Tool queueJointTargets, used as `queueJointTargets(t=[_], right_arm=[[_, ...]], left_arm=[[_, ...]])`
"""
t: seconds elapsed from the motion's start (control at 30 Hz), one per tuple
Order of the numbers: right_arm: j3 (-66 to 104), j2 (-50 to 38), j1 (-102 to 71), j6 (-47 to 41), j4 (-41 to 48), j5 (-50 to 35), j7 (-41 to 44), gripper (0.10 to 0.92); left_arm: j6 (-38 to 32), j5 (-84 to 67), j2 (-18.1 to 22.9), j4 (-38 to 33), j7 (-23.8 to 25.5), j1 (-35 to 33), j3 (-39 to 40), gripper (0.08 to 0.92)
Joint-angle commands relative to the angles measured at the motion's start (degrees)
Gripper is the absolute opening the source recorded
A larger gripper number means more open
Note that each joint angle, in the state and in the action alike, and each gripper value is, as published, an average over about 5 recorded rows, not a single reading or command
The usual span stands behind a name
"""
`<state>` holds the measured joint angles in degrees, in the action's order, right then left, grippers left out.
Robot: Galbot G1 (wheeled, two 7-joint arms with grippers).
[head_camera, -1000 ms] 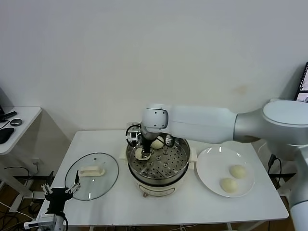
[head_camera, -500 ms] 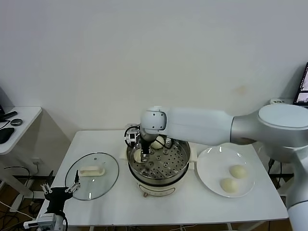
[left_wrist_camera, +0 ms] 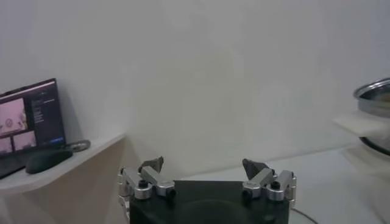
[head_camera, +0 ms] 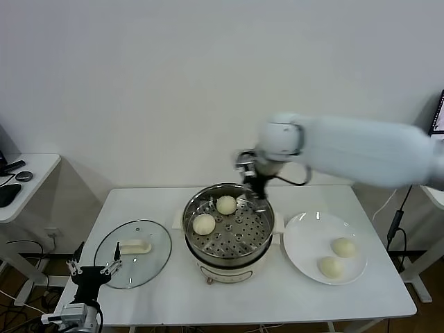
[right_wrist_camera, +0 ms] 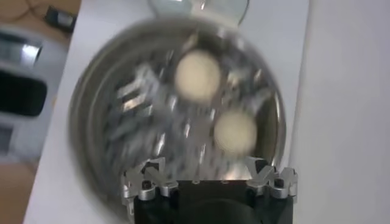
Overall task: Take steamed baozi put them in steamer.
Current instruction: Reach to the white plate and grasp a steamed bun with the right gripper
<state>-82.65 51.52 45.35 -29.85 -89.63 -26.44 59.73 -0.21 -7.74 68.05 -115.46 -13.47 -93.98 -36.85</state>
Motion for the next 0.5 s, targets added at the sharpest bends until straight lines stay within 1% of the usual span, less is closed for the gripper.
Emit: queueJointTargets(t=[0.03,0.17,0.27,0.43,0.5], right_arm=[[0.5,-27.8,-2.9,13.3,-9.3,17.1,9.9,0.823],[13.8,-34.9,-21.0,16.5,-8.8,22.2,6.8,0.823],[26.2,-38.2,-35.0,18.4,-7.6,26.2,5.3,0.823],[41.4,-38.2,-54.0,19.6,-5.0,30.0,3.7,0.823],[44.6,-37.0,-57.6,19.8,-4.0,30.9,3.2,0.823]], left_arm=[[-0.1,0.2,0.0,0.0,0.0,0.1,0.7,0.823],[-0.1,0.3,0.3,-0.1,0.0,-0.1,0.6,0.823],[-0.1,0.6,0.6,-0.5,0.0,-0.4,0.5,0.823],[-0.1,1.4,1.4,-1.1,-0.2,-0.9,0.1,0.823],[-0.1,1.5,1.7,-1.3,-0.3,-1.2,-0.1,0.823]])
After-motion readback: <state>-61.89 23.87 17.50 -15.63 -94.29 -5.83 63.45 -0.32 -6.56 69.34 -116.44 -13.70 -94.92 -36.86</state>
